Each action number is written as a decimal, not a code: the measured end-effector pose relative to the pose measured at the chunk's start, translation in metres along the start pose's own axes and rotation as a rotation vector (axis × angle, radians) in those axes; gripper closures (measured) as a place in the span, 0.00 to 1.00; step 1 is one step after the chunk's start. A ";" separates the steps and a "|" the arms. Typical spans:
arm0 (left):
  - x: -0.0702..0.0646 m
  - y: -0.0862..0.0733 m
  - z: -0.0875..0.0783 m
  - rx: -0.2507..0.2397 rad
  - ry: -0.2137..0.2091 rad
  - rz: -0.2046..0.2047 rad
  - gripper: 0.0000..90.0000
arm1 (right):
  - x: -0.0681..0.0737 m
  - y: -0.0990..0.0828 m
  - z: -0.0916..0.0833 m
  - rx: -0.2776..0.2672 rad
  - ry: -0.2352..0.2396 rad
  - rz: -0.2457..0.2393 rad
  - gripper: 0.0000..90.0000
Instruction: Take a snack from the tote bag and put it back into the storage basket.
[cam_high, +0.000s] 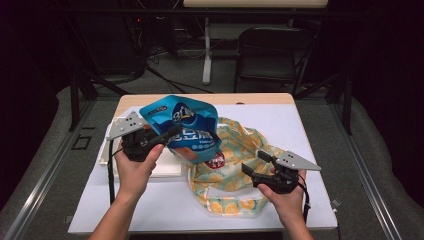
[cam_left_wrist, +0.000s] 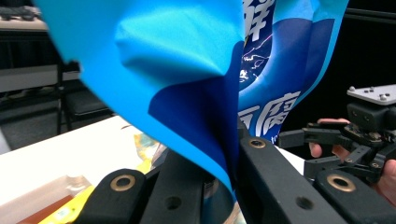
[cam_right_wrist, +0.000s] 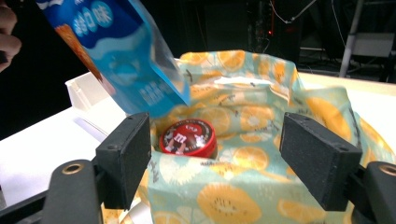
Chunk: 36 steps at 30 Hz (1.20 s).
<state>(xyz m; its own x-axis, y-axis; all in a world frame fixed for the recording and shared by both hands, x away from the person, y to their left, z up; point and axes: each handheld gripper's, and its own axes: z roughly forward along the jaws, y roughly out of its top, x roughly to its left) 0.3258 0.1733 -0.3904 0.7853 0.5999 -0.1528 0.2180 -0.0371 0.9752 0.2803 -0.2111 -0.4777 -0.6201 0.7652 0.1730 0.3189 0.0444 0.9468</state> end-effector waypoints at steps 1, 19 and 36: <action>0.002 -0.001 -0.003 0.001 0.007 0.000 1.00 | 0.000 -0.002 0.000 0.008 -0.013 -0.008 0.27; 0.045 -0.011 -0.054 0.006 0.123 -0.017 1.00 | -0.008 -0.018 -0.004 0.039 -0.045 0.014 0.28; 0.095 -0.024 -0.088 0.008 0.217 -0.069 1.00 | -0.008 -0.023 -0.001 0.061 -0.046 0.018 0.29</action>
<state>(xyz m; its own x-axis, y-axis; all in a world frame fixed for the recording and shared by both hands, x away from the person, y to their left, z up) 0.3443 0.3012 -0.4140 0.6257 0.7590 -0.1802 0.2722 0.0040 0.9622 0.2771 -0.2185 -0.5006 -0.5808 0.7948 0.1758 0.3733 0.0682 0.9252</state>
